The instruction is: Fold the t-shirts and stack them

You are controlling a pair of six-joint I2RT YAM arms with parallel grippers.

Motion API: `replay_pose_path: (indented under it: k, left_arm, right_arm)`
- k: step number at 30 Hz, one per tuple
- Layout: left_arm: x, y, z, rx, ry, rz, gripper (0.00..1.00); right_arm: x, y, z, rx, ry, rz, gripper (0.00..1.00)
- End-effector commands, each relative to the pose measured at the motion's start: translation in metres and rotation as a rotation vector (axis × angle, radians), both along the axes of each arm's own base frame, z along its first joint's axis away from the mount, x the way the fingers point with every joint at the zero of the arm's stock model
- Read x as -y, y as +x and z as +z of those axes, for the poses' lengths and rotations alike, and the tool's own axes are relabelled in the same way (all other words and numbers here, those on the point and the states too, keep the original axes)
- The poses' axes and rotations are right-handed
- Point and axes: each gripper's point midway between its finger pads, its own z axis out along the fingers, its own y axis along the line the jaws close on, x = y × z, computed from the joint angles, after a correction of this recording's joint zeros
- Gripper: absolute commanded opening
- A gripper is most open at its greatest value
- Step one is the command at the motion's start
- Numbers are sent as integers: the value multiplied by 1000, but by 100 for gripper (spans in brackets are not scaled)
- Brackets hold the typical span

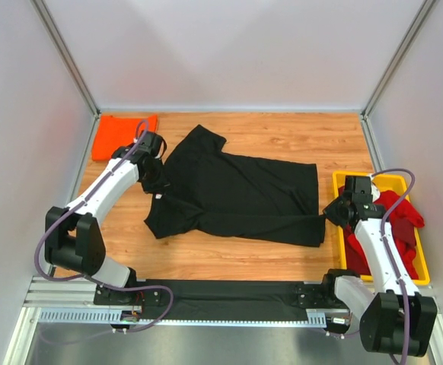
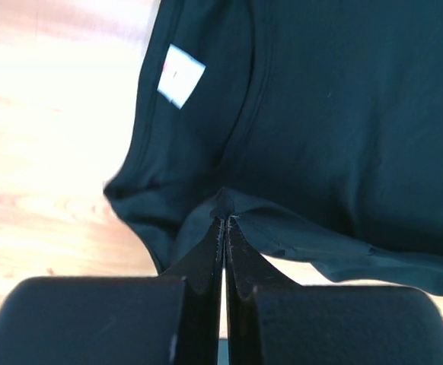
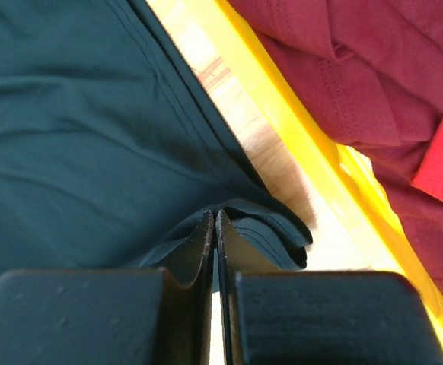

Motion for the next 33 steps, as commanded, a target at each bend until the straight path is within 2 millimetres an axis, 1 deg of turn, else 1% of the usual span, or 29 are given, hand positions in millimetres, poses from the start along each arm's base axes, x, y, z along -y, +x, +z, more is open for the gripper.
replay_pose_path:
  k: [1, 2, 4, 5, 7, 9, 10, 12, 13, 16, 20, 23, 25, 27, 28, 29, 30, 31, 32, 33]
  left_arm:
    - [10, 32, 17, 112, -10, -107, 0]
    - [13, 36, 21, 125, -17, -151, 0]
    - [16, 43, 19, 124, -13, -185, 0]
    - [17, 48, 21, 137, -8, -200, 0]
    - [30, 53, 19, 134, -51, -286, 0]
    - [32, 57, 15, 118, -51, -304, 0]
    - [34, 58, 6, 89, -51, -315, 0]
    - [38, 62, 3, 73, -61, -336, 0]
    - [37, 61, -6, 38, -52, -341, 0]
    - [38, 67, -13, 22, -39, -354, 0]
    - [44, 77, -11, 46, -39, -376, 0]
    - [41, 80, -9, 45, -24, -351, 1]
    - [37, 79, -6, 42, -3, -329, 19]
    - [23, 79, -1, 39, 64, -273, 37]
    - [13, 71, 4, 20, 99, -246, 40]
    - [0, 68, 7, 13, 161, -211, 41]
    - [-4, 61, 10, 0, 170, -188, 42]
    - [-7, 50, 21, 9, 170, -181, 43]
    - [-12, 35, 15, -18, 178, -173, 43]
    - [-15, 26, 15, -19, 175, -160, 44]
  right_arm:
    - [7, 20, 9, 59, -36, -8, 0]
    - [6, 20, 7, 57, -30, -6, 0]
    - [4, 21, 4, 59, -20, -4, 0]
    - [4, 21, 3, 59, -20, -4, 0]
    - [5, 24, 2, 67, -22, -5, 0]
    - [5, 26, 1, 70, -21, -6, 0]
    - [4, 29, 0, 67, -16, 1, 0]
    - [2, 34, 1, 75, -12, 15, 0]
    - [2, 37, 3, 85, -11, 22, 0]
    - [3, 40, -1, 66, -18, 27, 0]
    - [4, 46, -8, 51, -22, 35, 0]
    - [3, 50, -11, 47, -20, 47, 0]
    - [2, 54, -14, 35, -23, 72, 1]
    - [2, 58, -14, 24, -33, 100, 4]
    - [3, 61, -13, -2, -39, 113, 7]
    - [4, 61, -12, -18, -52, 142, 14]
    - [4, 59, -11, -40, -57, 150, 19]
    - [6, 55, -4, -66, -65, 150, 23]
    - [6, 52, -1, -73, -69, 155, 29]
    - [6, 49, 2, -76, -65, 152, 31]
